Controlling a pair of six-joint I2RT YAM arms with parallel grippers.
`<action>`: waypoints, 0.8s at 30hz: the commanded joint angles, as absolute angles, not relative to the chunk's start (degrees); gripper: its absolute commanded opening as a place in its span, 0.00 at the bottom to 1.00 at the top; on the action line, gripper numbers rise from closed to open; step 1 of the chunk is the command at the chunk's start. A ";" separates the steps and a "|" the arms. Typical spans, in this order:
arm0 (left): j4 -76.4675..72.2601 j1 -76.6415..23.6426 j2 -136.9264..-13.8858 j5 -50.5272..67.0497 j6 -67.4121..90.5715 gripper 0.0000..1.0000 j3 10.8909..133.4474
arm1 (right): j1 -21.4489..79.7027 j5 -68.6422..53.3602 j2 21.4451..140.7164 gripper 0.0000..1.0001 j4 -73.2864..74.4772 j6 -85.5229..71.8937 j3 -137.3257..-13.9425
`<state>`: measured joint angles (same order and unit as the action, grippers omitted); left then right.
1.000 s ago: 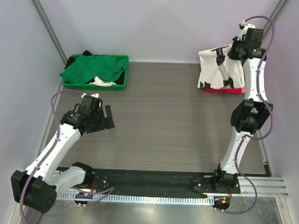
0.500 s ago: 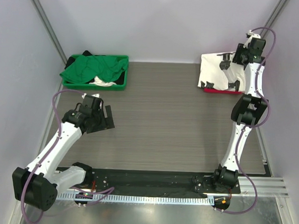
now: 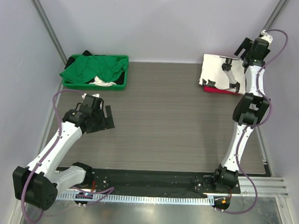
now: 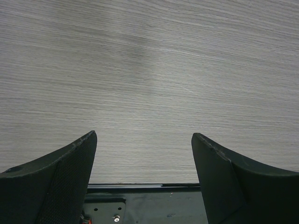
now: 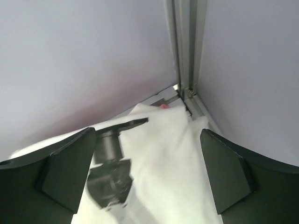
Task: Fold and stack the t-shirts
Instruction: Neatly place the folded tshirt to the corner, then reset both grippers
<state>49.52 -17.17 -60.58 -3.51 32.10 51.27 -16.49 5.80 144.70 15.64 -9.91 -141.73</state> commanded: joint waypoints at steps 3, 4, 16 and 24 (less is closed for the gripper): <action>48.25 -17.14 -59.07 -4.39 31.73 0.83 51.42 | -14.51 0.81 125.55 1.00 10.28 -20.03 -130.80; 48.16 -17.14 -58.80 -4.39 31.64 0.83 51.42 | -13.89 0.70 122.72 1.00 10.28 -21.61 -125.47; 47.55 -17.14 -53.79 -5.01 31.64 0.97 50.89 | 17.64 -4.49 86.00 1.00 4.75 -30.49 -76.53; 47.72 -17.14 -52.30 -6.24 31.99 1.00 50.98 | 43.21 16.69 71.99 1.00 2.72 -36.81 -47.93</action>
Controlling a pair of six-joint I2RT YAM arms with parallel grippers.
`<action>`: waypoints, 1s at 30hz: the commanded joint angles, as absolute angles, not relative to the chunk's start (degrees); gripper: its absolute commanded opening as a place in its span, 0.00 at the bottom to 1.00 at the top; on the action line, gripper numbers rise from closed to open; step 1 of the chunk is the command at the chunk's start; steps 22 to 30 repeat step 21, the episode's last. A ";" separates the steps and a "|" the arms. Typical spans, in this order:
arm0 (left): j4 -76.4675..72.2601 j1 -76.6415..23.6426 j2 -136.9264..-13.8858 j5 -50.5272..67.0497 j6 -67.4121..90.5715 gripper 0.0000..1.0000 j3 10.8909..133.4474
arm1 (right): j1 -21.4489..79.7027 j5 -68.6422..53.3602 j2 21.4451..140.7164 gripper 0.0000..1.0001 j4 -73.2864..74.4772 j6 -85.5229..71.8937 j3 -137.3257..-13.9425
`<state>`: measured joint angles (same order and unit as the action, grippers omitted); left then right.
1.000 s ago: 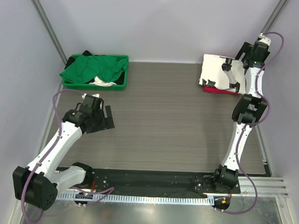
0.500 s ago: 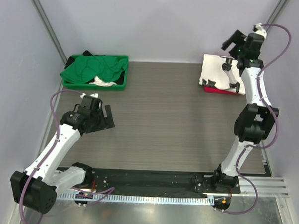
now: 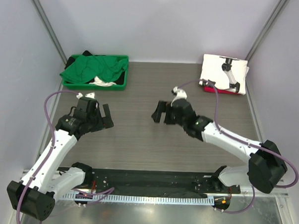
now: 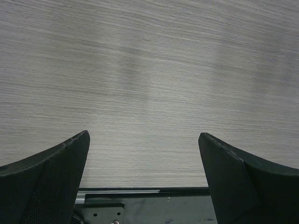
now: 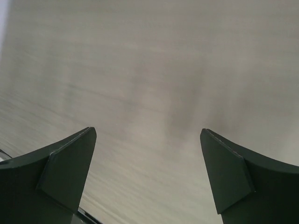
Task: Fold and stack the t-shirts
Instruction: Reset both grippers
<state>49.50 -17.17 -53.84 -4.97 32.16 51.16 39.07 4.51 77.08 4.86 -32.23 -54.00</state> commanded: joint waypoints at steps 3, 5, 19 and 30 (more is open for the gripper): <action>47.64 -17.14 -51.59 -6.50 32.17 1.00 50.98 | 44.12 14.16 69.09 1.00 2.38 -43.76 -38.27; 47.64 -17.14 -51.07 -7.03 32.34 1.00 50.89 | 44.12 13.27 67.86 1.00 2.02 -43.86 -35.87; 48.16 -17.14 -51.24 -8.17 32.87 1.00 50.89 | 44.12 4.04 72.60 1.00 -1.58 -40.16 -36.04; 48.25 -17.14 -51.07 -8.70 32.96 1.00 50.89 | 44.12 4.66 71.46 1.00 -1.58 -40.51 -35.25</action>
